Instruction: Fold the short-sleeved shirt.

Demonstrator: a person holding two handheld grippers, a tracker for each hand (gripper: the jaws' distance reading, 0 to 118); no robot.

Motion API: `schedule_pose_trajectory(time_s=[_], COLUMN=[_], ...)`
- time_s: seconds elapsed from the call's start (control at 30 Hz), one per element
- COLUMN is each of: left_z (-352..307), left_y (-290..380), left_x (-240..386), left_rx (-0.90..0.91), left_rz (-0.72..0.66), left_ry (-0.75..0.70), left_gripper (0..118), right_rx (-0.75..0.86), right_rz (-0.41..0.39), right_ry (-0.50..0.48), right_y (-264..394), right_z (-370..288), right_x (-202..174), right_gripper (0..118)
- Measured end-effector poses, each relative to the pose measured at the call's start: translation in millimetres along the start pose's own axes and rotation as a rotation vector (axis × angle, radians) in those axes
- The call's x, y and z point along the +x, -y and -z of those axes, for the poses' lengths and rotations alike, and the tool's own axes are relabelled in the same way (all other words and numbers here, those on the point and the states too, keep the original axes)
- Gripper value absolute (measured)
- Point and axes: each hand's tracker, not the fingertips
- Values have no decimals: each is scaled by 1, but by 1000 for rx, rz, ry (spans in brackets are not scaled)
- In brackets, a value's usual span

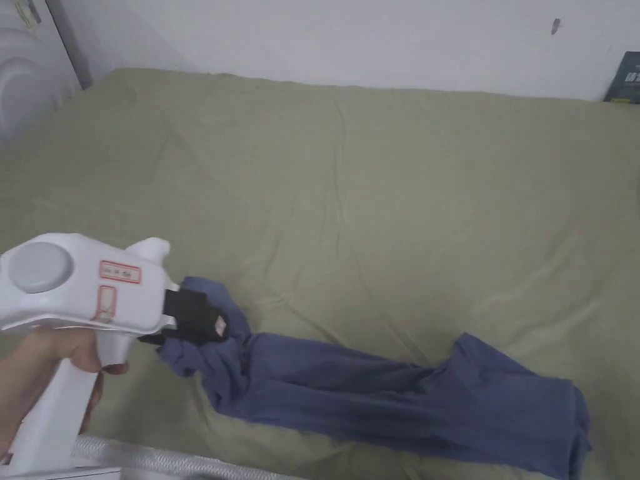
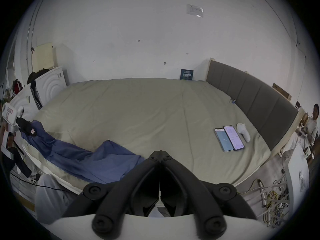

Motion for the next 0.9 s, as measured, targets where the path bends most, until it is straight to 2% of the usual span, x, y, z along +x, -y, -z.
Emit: schedule_pose_trajectory(time_s=[0.23,0.57,0.6,0.67,0.7,0.73,0.77,0.8,0.9], left_z=[64,151,159,169,172,174,161,149,114], left_y=[3,16,18,25,29,31,41,45,56], left_x=[74,115,117,121,120,120,122,126,123], left_rx=[-113,-235,-244,-253,-236,-238,-138,-197,-155], left_rz=[178,318,324,363,376,378,299,345,304], left_ry=[-84,-193,-204,-229,-213,-195,-123,-128,-93], left_gripper=[7,7,15,114,118,114,114,108,108], right_rx=[-2,-16,-18,-25,-29,-32,-37,-40,-44], right_rz=[43,68,68,69,69,69,67,65,58], right_ry=[-14,-40,-41,-47,-52,-54,-54,-57,-64], right_y=[9,16,17,18,19,20,20,21,21], right_z=[-3,-1,0,1,1,2,3,3,4], right_x=[15,22,22,22,22,21,20,20,18], right_gripper=[1,1,1,1,1,1,1,1,1])
